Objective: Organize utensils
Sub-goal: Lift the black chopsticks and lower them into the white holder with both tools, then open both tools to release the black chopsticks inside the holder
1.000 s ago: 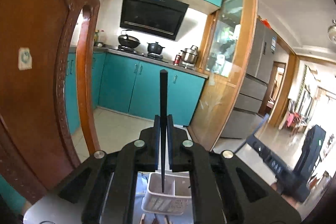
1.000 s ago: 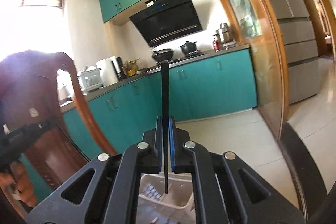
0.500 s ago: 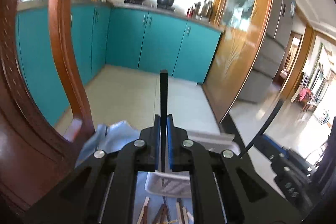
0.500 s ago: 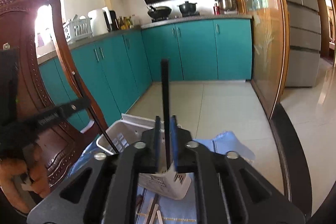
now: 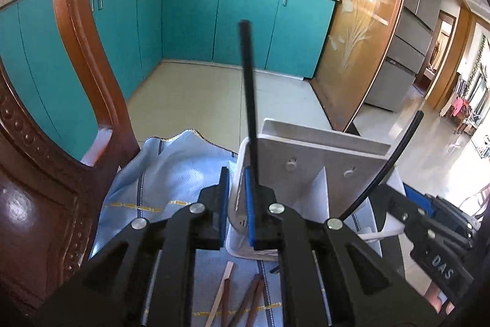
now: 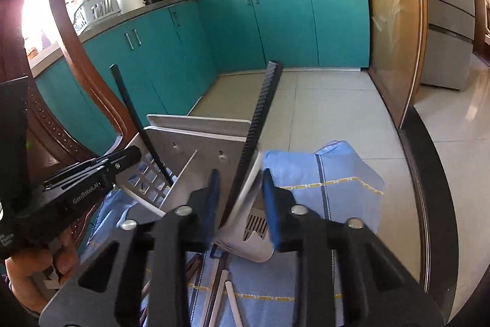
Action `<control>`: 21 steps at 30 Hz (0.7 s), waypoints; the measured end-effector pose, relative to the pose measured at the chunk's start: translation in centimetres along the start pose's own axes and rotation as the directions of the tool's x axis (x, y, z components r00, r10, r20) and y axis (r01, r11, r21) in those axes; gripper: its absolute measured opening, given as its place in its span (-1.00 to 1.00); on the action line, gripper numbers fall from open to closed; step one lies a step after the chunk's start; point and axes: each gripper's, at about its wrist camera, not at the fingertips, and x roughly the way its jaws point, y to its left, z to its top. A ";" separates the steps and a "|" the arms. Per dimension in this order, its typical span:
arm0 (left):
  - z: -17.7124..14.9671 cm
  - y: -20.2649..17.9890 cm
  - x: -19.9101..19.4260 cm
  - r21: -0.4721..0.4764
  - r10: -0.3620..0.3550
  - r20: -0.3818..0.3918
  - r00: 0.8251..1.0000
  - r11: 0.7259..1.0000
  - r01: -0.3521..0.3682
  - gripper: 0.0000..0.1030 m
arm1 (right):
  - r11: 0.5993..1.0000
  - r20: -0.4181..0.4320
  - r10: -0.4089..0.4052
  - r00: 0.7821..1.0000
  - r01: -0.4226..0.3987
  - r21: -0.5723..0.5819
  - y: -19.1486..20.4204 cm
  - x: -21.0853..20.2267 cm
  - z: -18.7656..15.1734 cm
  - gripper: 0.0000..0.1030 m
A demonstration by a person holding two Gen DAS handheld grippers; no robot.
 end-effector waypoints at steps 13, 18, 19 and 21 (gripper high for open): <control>-0.7 0.7 -0.2 0.015 -0.012 -0.009 1.000 1.000 0.012 -0.69 | 0.999 -0.016 -0.006 1.000 0.006 -0.040 1.0 -0.6 0.2 -0.55; -0.6 1.4 -0.1 -0.003 -0.017 -0.005 1.000 1.000 0.017 -0.66 | 0.999 0.071 -0.010 0.997 0.012 -0.033 0.6 -1.1 1.1 -0.21; -0.6 1.3 -0.2 -0.002 -0.016 -0.004 1.000 1.000 0.016 -0.66 | 1.000 0.091 -0.011 0.996 0.014 -0.028 0.4 -1.2 1.5 -0.17; -0.8 1.3 -0.1 0.004 -0.012 -0.001 1.000 1.000 0.012 -0.66 | 1.000 0.125 -0.007 0.992 0.010 -0.018 0.1 -1.1 2.3 -0.17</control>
